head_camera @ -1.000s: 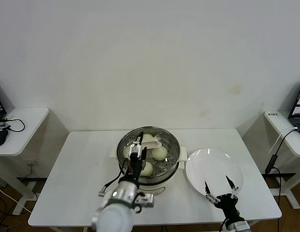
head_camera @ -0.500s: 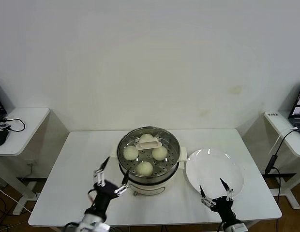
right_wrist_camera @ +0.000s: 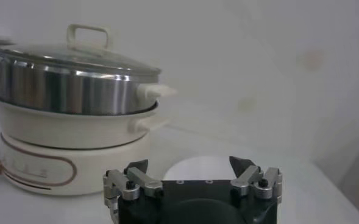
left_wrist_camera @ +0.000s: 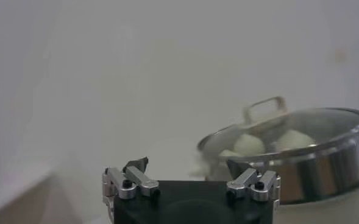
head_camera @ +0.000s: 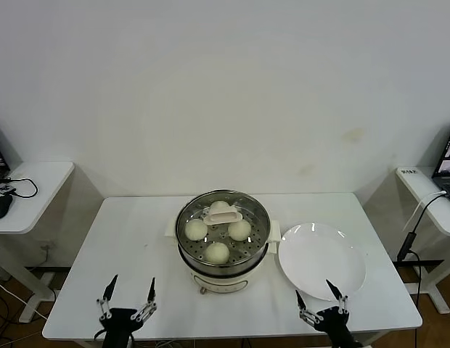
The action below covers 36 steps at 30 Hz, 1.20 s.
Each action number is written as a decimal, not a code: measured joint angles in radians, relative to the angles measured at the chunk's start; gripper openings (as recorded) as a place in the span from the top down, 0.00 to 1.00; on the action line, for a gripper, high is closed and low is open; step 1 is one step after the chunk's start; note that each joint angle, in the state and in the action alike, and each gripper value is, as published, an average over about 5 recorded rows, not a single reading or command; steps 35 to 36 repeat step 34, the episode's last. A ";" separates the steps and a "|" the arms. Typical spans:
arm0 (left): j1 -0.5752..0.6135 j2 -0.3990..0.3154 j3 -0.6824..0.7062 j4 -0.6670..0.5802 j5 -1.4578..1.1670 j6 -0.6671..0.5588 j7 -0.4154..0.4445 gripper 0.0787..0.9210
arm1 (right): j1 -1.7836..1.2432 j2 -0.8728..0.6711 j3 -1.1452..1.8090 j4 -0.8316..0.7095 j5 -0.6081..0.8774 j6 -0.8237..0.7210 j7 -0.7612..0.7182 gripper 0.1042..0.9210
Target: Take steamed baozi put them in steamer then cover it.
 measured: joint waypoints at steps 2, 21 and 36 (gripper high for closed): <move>0.019 0.000 -0.008 0.008 -0.024 -0.010 -0.006 0.12 | -0.016 -0.004 -0.003 0.011 0.006 -0.011 0.006 0.12; 0.111 -0.016 -0.045 0.044 -0.101 -0.030 -0.009 0.12 | -0.084 -0.023 -0.029 0.047 0.046 -0.037 0.042 0.12; 0.132 -0.018 -0.045 0.051 -0.104 -0.029 -0.009 0.12 | -0.091 -0.023 -0.037 0.049 0.047 -0.046 0.046 0.12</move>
